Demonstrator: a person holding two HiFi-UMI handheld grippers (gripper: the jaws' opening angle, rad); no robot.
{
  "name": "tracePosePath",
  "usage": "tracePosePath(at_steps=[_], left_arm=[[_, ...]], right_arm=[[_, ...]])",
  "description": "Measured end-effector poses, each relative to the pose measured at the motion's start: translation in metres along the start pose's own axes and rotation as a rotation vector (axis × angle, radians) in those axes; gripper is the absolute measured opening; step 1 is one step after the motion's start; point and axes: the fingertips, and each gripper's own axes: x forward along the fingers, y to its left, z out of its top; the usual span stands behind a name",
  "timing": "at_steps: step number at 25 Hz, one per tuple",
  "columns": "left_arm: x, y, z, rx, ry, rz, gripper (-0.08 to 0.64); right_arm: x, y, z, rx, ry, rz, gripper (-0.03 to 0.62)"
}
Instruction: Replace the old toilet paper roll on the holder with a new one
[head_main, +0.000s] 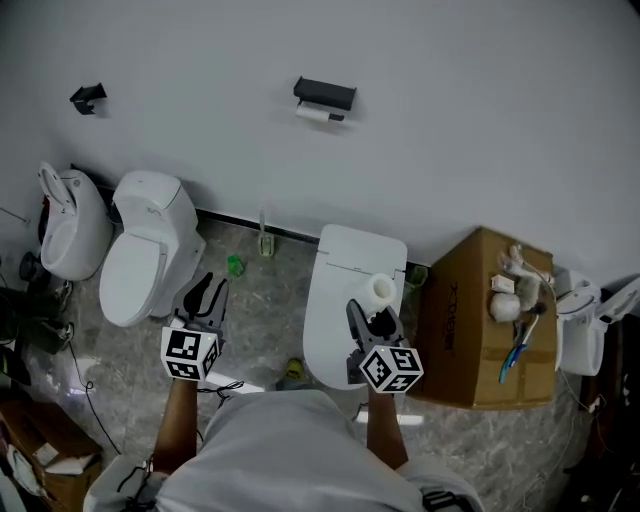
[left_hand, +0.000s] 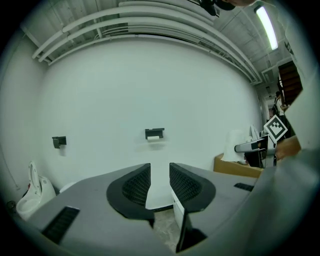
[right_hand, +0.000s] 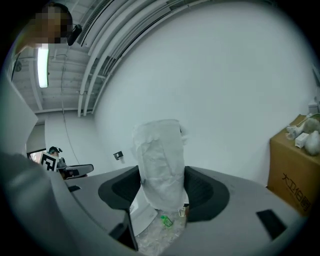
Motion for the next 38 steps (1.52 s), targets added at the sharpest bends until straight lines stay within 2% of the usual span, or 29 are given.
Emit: tracePosePath(at_steps=[4, 14, 21, 27, 33, 38], left_arm=[[0.037, 0.002, 0.014, 0.026, -0.009, -0.019, 0.118], [0.097, 0.023, 0.022, 0.010, -0.006, -0.022, 0.118], [0.155, 0.061, 0.031, 0.019, -0.031, -0.036, 0.118], [0.230, 0.103, 0.049, 0.047, -0.037, -0.100, 0.118], [0.318, 0.151, 0.066, 0.071, -0.010, -0.166, 0.118], [0.381, 0.162, 0.082, 0.111, 0.000, -0.258, 0.118]], right_arm=[[0.033, -0.018, 0.009, -0.006, 0.010, 0.003, 0.279], [0.085, -0.043, 0.019, 0.022, 0.022, -0.008, 0.278], [0.145, -0.054, 0.033, 0.012, 0.000, -0.020, 0.278], [0.214, -0.060, 0.056, 0.033, -0.031, -0.065, 0.278], [0.285, -0.069, 0.073, 0.082, -0.050, -0.149, 0.278], [0.322, -0.081, 0.085, 0.114, -0.057, -0.232, 0.278]])
